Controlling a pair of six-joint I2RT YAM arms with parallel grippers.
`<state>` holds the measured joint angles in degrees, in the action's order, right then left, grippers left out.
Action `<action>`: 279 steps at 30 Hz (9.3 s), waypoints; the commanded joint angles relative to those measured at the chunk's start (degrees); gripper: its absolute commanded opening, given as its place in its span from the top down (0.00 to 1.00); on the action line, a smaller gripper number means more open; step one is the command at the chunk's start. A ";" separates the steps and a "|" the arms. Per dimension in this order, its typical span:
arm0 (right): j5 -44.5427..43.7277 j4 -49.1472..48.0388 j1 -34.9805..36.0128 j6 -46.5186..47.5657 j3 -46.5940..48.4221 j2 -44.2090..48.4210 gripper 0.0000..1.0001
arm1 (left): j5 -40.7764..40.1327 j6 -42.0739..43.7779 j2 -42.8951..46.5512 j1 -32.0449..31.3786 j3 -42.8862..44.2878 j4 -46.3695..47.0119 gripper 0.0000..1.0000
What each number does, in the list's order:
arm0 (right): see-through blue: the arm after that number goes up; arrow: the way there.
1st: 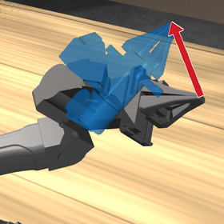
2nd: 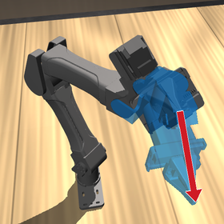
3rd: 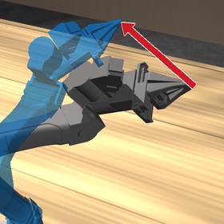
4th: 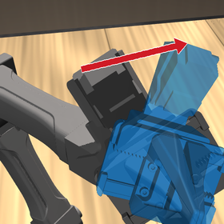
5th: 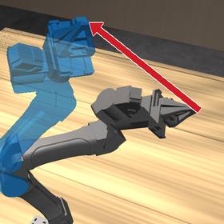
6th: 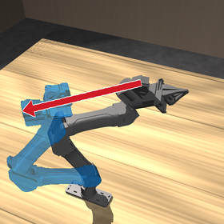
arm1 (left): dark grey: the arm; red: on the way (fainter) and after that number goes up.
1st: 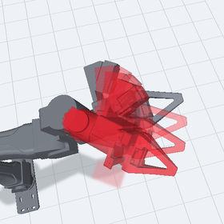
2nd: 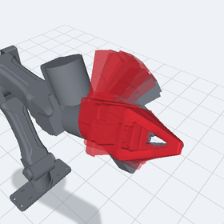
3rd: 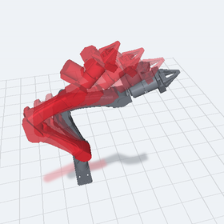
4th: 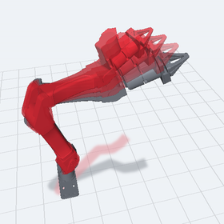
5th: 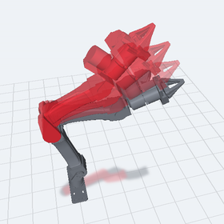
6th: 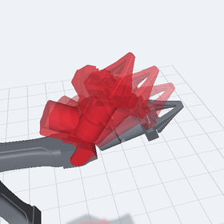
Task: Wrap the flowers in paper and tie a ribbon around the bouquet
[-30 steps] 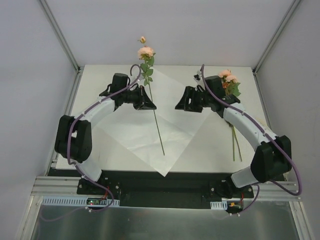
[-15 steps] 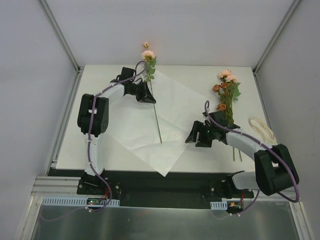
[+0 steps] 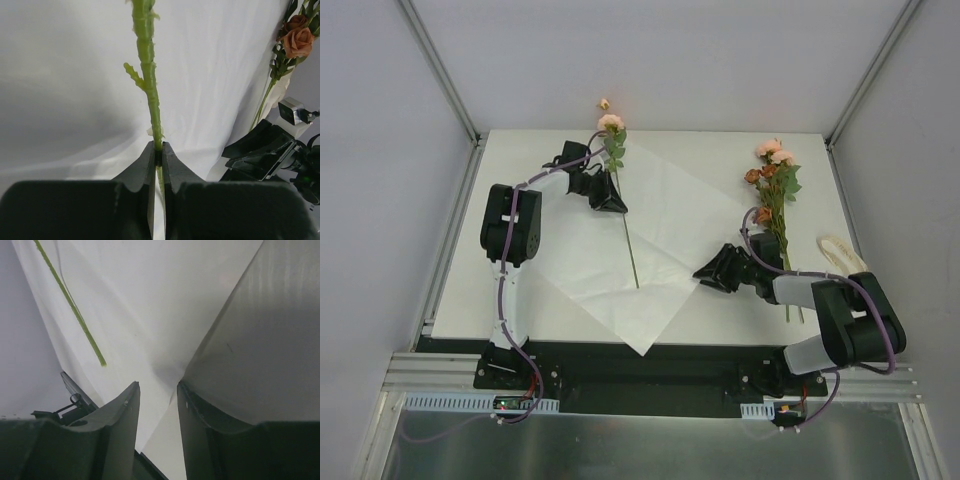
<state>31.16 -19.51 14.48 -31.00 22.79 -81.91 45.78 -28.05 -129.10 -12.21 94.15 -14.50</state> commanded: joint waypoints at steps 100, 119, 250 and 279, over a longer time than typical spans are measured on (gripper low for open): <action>-3.92 23.48 22.08 17.04 47.26 -21.71 0.53 | -18.26 -3.58 47.18 -3.52 -51.61 2.11 1.00; -3.65 21.00 26.04 15.44 46.56 -30.94 0.71 | -19.33 -8.42 41.38 -6.86 -58.02 8.70 1.00; -50.49 54.66 -20.46 37.33 30.65 -5.61 0.69 | 3.97 2.48 63.80 -23.12 -46.69 2.72 0.25; -35.66 44.65 -21.07 46.90 32.41 -14.51 0.70 | 3.70 1.16 62.92 -23.12 -45.28 1.49 0.24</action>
<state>-10.79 28.45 -6.02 13.15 54.48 -94.28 47.97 -26.81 -66.35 -35.55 47.81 -13.21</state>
